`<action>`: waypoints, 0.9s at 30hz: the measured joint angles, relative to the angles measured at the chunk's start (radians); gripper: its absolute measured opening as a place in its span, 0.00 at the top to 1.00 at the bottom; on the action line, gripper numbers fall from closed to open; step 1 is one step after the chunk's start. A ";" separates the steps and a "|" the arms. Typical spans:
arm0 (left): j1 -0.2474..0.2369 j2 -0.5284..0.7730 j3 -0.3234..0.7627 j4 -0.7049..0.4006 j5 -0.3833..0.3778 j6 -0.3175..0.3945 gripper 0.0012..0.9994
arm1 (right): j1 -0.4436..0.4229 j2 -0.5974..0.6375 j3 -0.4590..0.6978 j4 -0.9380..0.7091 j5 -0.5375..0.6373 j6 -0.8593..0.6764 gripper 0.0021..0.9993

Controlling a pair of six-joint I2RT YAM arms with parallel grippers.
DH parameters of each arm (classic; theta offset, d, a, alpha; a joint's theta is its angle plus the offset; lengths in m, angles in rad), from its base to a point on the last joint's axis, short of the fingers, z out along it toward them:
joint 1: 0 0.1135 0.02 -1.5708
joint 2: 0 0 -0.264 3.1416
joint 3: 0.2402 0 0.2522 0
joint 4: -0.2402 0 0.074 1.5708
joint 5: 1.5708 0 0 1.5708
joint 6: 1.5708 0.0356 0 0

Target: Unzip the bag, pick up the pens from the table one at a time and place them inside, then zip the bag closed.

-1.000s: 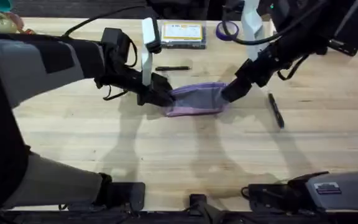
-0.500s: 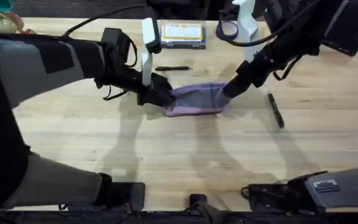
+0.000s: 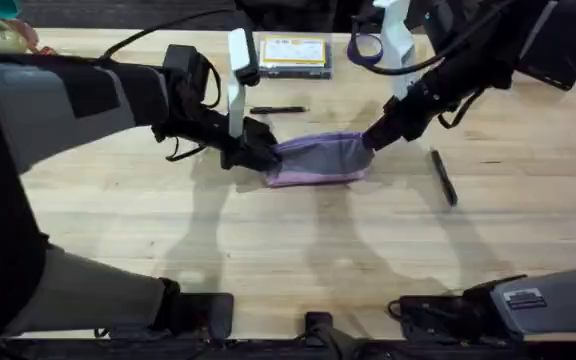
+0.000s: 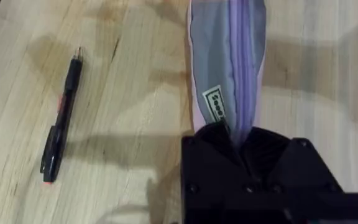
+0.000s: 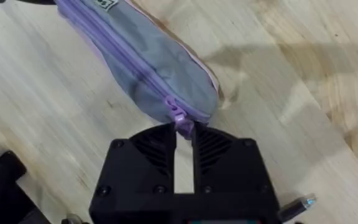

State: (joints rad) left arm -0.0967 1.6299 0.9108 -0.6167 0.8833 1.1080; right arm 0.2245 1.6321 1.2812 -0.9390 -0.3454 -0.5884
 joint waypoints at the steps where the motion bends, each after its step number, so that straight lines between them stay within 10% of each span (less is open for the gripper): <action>1: 0.000 0.000 0.000 0.000 0.000 0.000 0.96 | 0.000 0.000 0.000 0.000 0.000 0.000 0.85; 27: 0.000 0.000 0.000 0.000 0.000 0.000 0.96 | 0.019 -0.076 0.011 -0.019 0.000 0.000 0.97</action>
State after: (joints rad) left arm -0.0967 1.6296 0.9108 -0.6163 0.8830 1.1080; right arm 0.2435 1.5561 1.2917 -0.9581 -0.3450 -0.5887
